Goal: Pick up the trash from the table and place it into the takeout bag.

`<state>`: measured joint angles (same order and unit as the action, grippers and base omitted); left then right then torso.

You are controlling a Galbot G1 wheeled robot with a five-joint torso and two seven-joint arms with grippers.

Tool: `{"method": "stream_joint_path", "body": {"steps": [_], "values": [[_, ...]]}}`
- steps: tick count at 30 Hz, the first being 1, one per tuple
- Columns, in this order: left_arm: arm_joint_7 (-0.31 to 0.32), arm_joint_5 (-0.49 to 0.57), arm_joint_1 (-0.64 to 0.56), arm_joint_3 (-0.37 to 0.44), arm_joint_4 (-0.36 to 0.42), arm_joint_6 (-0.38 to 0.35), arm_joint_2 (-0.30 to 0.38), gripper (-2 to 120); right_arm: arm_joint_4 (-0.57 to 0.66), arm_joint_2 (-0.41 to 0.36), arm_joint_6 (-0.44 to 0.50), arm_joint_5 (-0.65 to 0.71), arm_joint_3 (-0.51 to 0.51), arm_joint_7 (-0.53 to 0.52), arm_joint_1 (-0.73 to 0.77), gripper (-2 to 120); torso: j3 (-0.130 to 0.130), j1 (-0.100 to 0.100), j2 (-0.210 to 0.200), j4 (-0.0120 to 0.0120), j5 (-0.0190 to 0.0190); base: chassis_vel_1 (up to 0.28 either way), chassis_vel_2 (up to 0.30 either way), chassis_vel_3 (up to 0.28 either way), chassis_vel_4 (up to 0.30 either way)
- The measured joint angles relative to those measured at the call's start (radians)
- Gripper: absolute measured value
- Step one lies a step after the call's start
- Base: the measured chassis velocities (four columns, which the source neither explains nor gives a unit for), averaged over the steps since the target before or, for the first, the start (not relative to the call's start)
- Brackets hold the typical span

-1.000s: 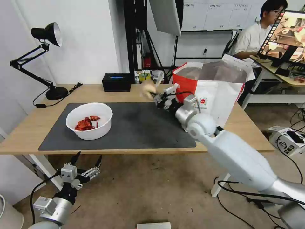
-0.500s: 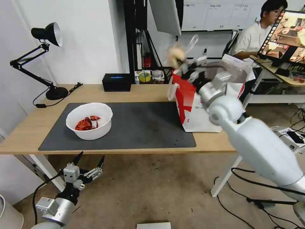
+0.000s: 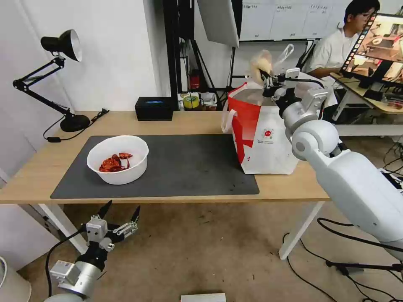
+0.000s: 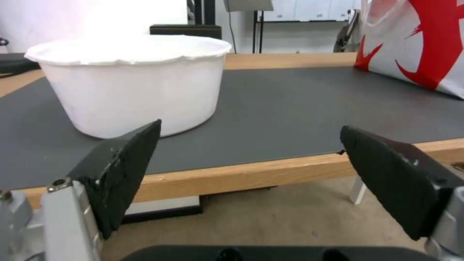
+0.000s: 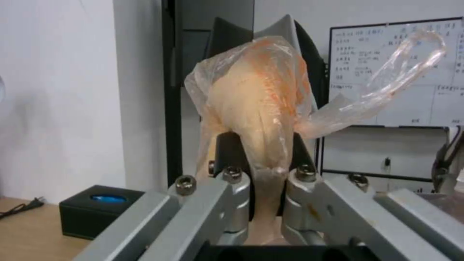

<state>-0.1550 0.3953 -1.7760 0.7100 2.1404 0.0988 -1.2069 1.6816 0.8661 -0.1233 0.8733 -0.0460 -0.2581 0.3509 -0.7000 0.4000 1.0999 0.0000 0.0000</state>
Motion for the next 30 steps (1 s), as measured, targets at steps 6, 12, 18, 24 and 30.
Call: {"method": "stream_joint_path", "body": {"steps": [6, 12, 18, 24, 30], "values": [[-0.002, 0.000, -0.001, 0.000, -0.002, 0.003, -0.002, 100, -0.002, 0.005, -0.002, 0.000, 0.002, -0.010, 0.014, 4, 0.000, 0.000, 0.000, 0.0000, 0.0000, 0.000, 0.000, 0.000, 0.000], [-0.003, 0.001, 0.000, 0.000, -0.004, 0.004, -0.001, 100, -0.003, 0.008, -0.003, -0.013, 0.006, -0.044, 0.017, 8, 0.000, 0.000, 0.000, 0.0001, -0.0001, 0.000, 0.000, 0.000, 0.000], [-0.003, 0.005, 0.005, 0.000, -0.005, 0.004, 0.006, 100, -0.005, 0.008, -0.004, -0.050, 0.008, -0.091, 0.018, 31, 0.000, 0.000, 0.000, 0.0000, 0.0000, 0.000, 0.000, 0.000, 0.000], [-0.003, 0.006, 0.006, 0.000, -0.009, 0.004, 0.008, 100, -0.003, 0.012, -0.017, -0.054, 0.009, -0.110, 0.021, 54, 0.000, 0.000, 0.000, 0.0000, -0.0001, 0.000, 0.000, 0.000, 0.000], [-0.003, 0.008, 0.007, 0.002, -0.011, 0.004, 0.013, 100, -0.003, 0.015, -0.027, -0.054, 0.009, -0.120, 0.022, 75, 0.000, 0.000, 0.000, 0.0000, 0.0000, 0.000, 0.000, 0.000, 0.000]]}}
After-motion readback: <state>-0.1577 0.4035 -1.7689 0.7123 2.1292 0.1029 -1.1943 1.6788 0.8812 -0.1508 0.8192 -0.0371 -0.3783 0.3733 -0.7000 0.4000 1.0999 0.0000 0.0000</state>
